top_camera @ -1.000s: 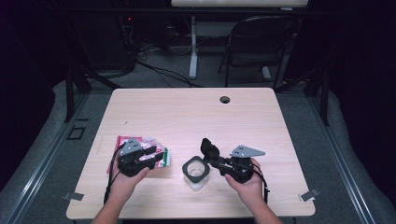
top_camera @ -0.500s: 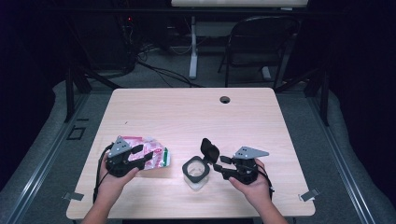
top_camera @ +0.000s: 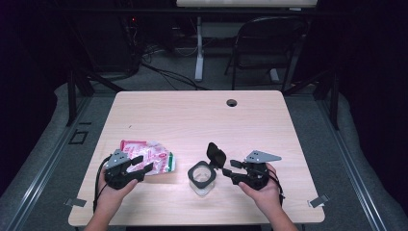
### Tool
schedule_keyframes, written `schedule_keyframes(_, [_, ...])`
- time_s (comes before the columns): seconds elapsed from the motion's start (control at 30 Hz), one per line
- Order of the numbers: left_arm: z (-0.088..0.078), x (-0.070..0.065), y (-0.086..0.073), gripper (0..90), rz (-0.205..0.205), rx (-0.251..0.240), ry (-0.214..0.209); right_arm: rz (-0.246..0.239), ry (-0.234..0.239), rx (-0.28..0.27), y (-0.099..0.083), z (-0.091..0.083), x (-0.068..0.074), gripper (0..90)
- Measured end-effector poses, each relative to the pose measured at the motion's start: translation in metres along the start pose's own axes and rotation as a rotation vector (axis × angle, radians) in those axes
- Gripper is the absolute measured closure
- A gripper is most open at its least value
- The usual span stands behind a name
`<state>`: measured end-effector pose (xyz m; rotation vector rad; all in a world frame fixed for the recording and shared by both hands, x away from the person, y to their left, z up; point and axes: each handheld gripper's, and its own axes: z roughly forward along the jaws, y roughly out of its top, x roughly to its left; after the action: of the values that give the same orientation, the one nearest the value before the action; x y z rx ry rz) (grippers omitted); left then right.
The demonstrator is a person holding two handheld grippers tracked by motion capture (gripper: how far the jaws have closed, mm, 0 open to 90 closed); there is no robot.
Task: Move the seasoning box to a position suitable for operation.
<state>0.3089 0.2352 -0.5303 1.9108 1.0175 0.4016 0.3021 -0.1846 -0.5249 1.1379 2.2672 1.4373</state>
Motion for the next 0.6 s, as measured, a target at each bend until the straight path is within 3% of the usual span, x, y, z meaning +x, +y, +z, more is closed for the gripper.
schedule_keyframes(0.2, [0.010,-0.009,-0.002,32.2,0.028,0.035,-0.002,0.002,0.005,0.017,-0.001,0.001,-0.001,49.8])
schedule_keyframes(0.4, [0.022,-0.015,-0.007,26.4,0.070,0.081,0.003,0.030,0.015,-0.010,-0.001,0.000,-0.002,48.8])
schedule_keyframes(0.6, [0.030,-0.020,-0.011,23.7,0.135,0.116,0.065,0.019,0.012,-0.001,-0.001,0.000,-0.002,48.8])
